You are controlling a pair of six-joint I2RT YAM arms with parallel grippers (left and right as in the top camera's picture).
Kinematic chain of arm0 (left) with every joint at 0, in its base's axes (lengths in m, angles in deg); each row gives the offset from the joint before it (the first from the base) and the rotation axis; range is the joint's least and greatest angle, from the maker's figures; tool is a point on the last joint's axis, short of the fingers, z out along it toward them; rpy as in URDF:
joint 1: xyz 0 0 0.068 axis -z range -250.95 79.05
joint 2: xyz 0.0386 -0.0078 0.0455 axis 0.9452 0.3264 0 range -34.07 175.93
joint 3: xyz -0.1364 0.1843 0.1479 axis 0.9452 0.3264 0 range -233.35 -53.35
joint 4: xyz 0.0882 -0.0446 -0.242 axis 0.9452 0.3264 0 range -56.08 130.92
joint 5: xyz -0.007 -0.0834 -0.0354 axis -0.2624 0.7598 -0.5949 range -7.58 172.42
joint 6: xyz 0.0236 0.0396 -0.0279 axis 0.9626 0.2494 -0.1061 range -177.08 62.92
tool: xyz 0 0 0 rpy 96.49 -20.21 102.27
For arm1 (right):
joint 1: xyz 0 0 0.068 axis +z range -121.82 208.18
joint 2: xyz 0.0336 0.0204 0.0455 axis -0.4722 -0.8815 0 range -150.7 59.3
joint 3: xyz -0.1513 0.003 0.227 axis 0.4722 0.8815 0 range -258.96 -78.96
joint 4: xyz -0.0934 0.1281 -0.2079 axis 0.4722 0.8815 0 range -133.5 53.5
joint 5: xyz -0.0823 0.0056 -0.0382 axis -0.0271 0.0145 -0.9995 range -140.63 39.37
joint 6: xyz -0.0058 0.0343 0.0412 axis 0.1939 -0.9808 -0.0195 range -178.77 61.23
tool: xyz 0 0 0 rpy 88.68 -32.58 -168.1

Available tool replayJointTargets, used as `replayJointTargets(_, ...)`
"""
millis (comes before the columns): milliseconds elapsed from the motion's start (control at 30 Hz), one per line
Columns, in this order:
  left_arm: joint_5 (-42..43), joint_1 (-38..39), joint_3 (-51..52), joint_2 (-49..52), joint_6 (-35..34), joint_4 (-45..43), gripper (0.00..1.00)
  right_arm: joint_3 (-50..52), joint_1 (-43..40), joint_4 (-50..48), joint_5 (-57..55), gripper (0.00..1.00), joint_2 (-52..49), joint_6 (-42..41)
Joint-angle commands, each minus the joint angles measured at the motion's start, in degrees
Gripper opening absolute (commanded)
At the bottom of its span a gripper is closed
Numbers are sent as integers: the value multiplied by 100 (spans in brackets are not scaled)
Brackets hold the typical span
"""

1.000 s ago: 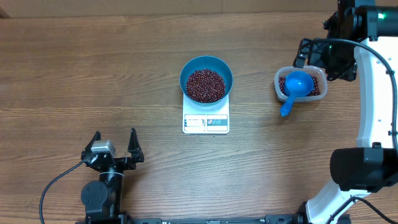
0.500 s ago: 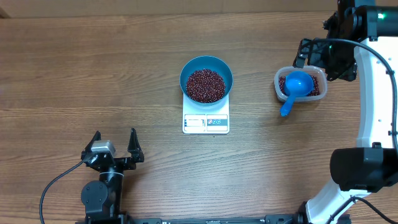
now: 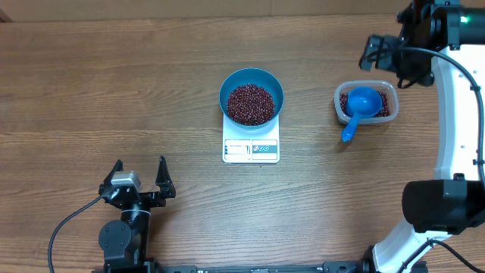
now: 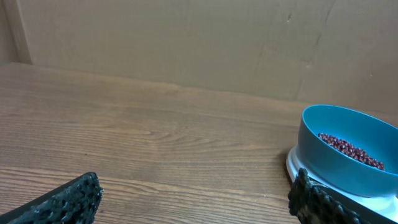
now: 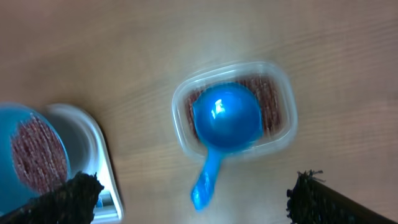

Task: Scoop item into bowl and weigh 150g on scale

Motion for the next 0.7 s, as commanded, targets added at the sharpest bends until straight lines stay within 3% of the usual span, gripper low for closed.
replayJointTargets(0,-24,-57,20,-50,-35,17,100,-140,133,-535,-13,100,190,48)
replayJointTargets(233,-24,-57,20,-50,-35,17,99,341,330,-1502,-195,100,636,44)
replayJointTargets(333,-24,-57,20,-50,-35,17,99,1572,330,-2669,-116,100,1325,44)
replayJointTargets(433,-24,-57,20,-50,-35,17,99,3370,330,-4542,269,100,2330,46)
replayJointTargets(667,-24,-57,20,-50,-35,17,100,6070,382,-7639,485,100,3875,190)
